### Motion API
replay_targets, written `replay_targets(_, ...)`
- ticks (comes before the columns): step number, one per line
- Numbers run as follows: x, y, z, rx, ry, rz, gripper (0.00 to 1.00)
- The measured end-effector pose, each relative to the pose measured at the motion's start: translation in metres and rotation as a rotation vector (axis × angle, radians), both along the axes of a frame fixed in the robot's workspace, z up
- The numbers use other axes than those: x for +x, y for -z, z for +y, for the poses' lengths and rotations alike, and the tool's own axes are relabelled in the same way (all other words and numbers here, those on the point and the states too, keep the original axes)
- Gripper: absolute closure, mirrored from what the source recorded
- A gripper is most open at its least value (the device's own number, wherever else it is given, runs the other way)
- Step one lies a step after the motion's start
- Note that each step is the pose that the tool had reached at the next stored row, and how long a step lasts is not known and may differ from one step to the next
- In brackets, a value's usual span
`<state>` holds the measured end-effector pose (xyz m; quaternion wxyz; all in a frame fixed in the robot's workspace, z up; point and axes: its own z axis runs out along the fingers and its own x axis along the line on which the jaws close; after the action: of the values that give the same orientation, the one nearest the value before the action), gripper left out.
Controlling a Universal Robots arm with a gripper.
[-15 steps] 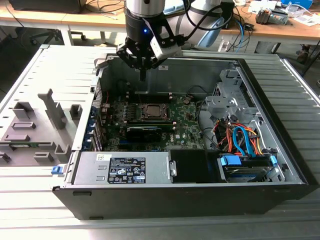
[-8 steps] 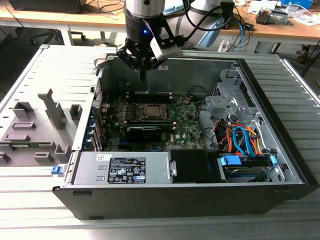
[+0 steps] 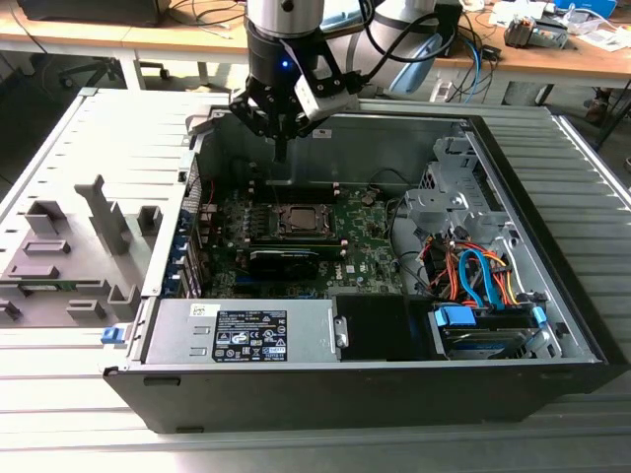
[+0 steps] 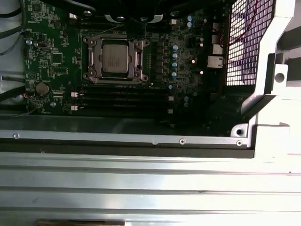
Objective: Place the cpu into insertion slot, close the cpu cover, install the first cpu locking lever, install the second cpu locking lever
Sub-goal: 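Install the first cpu locking lever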
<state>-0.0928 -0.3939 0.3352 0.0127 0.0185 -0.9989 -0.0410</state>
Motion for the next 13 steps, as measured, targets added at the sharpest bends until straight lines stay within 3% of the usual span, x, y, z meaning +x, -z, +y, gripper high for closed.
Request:
replay_targets(10,-0.002,0.0049,0.0,-0.0001,0.0,0.0001,0.89)
replay_targets(12,-0.003,0.023,0.0,0.0,0.0,0.0,0.89)
replay_targets(13,-0.003,0.0231,0.0,0.0,0.0,0.0,0.89)
